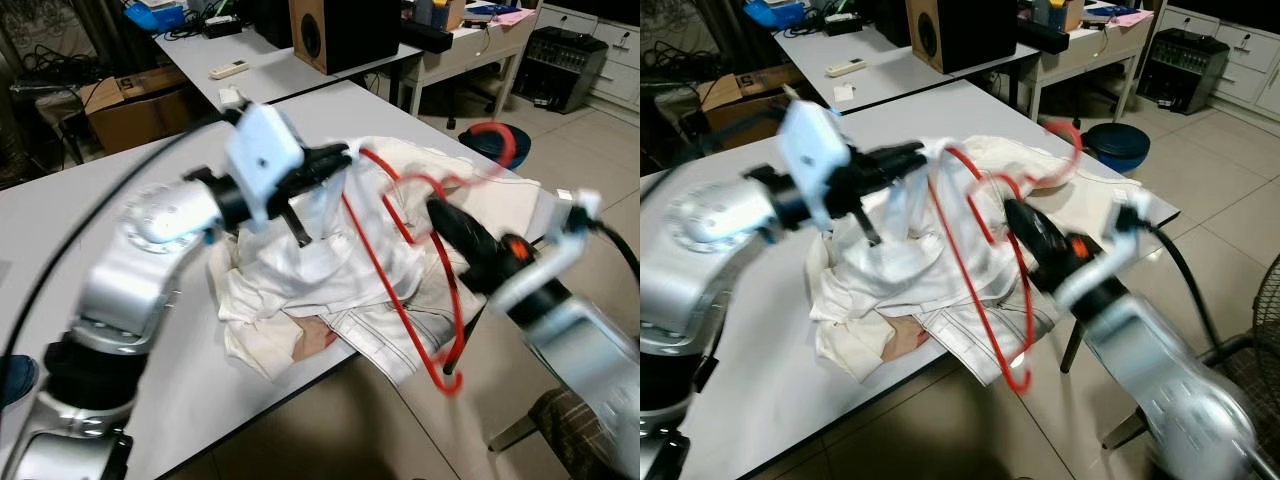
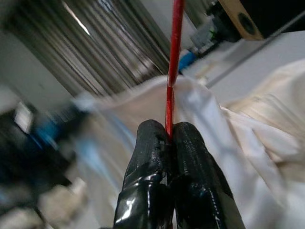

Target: Hang hanger

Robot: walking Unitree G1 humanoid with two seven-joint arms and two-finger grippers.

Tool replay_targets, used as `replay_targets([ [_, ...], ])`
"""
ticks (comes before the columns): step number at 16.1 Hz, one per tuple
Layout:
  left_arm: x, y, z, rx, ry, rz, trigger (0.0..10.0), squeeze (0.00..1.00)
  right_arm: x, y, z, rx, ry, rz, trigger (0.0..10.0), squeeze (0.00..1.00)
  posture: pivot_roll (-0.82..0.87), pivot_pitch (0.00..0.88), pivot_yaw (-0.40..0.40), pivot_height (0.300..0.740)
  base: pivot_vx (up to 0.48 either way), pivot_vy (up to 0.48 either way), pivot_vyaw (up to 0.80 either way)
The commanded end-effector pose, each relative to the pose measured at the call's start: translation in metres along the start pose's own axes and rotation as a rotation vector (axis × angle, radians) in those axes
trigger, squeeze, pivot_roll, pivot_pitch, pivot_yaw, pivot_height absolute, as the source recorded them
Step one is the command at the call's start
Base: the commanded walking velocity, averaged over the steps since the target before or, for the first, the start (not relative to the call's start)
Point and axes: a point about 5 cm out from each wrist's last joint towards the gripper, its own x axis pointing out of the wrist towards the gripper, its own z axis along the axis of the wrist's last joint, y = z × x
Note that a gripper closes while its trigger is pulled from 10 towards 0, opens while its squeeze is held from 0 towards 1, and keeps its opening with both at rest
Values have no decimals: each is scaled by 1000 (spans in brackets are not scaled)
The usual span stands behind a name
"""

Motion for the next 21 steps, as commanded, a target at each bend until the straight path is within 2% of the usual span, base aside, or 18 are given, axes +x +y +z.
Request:
replay_targets([
  [1, 3, -1, -3, 5, 13, 2, 0, 0, 7, -5, 5, 65, -45, -35, 10000, 0, -142, 0, 94, 740, 0, 0, 0],
  [2, 8, -6, -5, -8, 17, -18, 0, 0, 19, -15, 10, 145, -100, -99, 10000, 0, -142, 0, 94, 740, 0, 0, 0],
  [4, 14, -9, -10, -33, 34, -26, 314, 0, 37, -27, 17, 239, -176, -154, 10000, 0, -139, 0, 94, 740, 0, 0, 0],
  [6, 17, -9, -13, -55, 44, -23, 275, 0, 44, -33, 17, 282, -205, -189, 10000, 0, -139, 0, 94, 740, 0, 0, 0],
  [8, 21, -8, -21, -90, 81, -8, 0, 0, 52, -38, 17, 396, -259, -232, 10000, 0, -130, 0, 92, 740, 0, 0, 0],
  [10, 27, -16, -20, -161, 58, -58, 745, 0, 58, -41, 14, 419, -266, -257, 10000, 0, -122, 0, 88, 740, 0, 0, 0],
  [12, 35, -29, -10, -256, -4, -139, 941, 0, 65, -41, 10, 389, -254, -275, 10000, 0, -124, 0, 92, 740, 0, 0, 0],
  [13, 38, -33, -3, -290, -37, -179, 39, 0, 68, -40, 8, 370, -246, -280, 10000, 0, -126, 0, 95, 740, 0, 0, 0],
  [14, 38, -36, 1, -305, -51, -211, 0, 0, 70, -39, 7, 373, -248, -281, 10000, 0, -126, 0, 95, 740, 0, 0, 0],
  [17, 24, -36, 7, -400, -80, -330, 0, 0, 71, -39, 7, 371, -260, -281, 10000, 0, -128, 0, 99, 740, 0, 0, 0],
  [18, 20, -37, 6, -415, -65, -363, 0, 0, 71, -39, 7, 370, -263, -282, 10000, 0, -127, 0, 98, 740, 0, 0, 0],
  [19, 11, -42, 2, -435, -22, -443, 0, 0, 71, -40, 8, 369, -266, -283, 10000, 0, -127, 0, 98, 740, 0, 0, 0],
  [21, 3, -46, -4, -445, 31, -502, 0, 0, 70, -40, 7, 372, -267, -281, 10000, 0, -128, 0, 96, 740, 0, 0, 0],
])
